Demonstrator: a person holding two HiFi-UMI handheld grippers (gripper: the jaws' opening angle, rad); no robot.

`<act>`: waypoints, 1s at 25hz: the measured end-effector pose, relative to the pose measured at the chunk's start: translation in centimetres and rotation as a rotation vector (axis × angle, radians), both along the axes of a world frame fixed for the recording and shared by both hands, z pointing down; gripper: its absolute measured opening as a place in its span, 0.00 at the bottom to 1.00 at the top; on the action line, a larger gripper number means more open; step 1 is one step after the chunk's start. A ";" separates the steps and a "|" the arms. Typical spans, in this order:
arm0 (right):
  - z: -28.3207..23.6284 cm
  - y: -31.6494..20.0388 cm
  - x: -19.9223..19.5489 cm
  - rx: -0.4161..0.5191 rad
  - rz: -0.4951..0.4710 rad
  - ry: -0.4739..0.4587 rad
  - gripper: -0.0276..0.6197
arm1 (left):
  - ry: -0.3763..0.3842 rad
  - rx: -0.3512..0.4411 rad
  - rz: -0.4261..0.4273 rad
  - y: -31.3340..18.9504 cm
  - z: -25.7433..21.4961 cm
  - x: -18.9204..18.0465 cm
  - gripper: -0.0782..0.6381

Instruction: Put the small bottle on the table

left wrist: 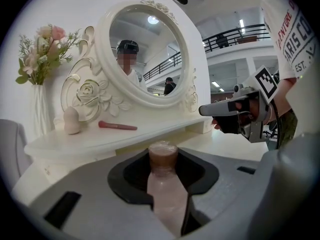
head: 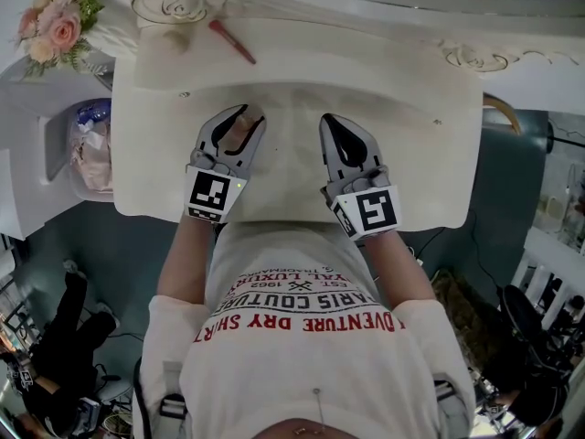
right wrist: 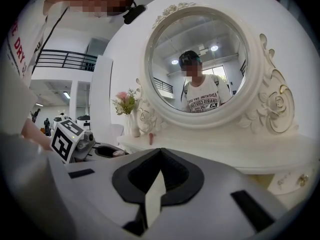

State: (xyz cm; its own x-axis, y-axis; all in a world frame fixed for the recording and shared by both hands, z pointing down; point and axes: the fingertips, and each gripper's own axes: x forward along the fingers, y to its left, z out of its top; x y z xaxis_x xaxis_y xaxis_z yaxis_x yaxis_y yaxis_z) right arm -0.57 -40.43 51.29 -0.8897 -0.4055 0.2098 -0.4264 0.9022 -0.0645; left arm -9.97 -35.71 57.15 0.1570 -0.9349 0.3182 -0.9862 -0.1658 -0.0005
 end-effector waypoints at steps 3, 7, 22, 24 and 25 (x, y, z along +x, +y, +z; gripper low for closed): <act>-0.7 0.0 0.2 -0.001 0.000 0.007 0.04 | 0.006 -0.011 0.001 -0.1 0.1 0.0 0.30; -2.2 0.2 0.3 -0.006 0.006 0.023 0.04 | 0.026 -0.033 -0.005 -0.2 -0.5 -0.1 0.38; -7.4 2.3 0.8 -0.015 0.018 -0.013 0.04 | 0.029 0.075 -0.137 2.9 -11.0 -1.4 0.13; -8.1 2.7 0.7 -0.009 0.028 -0.018 0.04 | 0.019 0.083 -0.126 3.5 -12.1 -1.6 0.12; -8.5 3.0 0.6 -0.007 0.033 -0.021 0.04 | 0.015 0.081 -0.120 3.9 -12.5 -1.8 0.12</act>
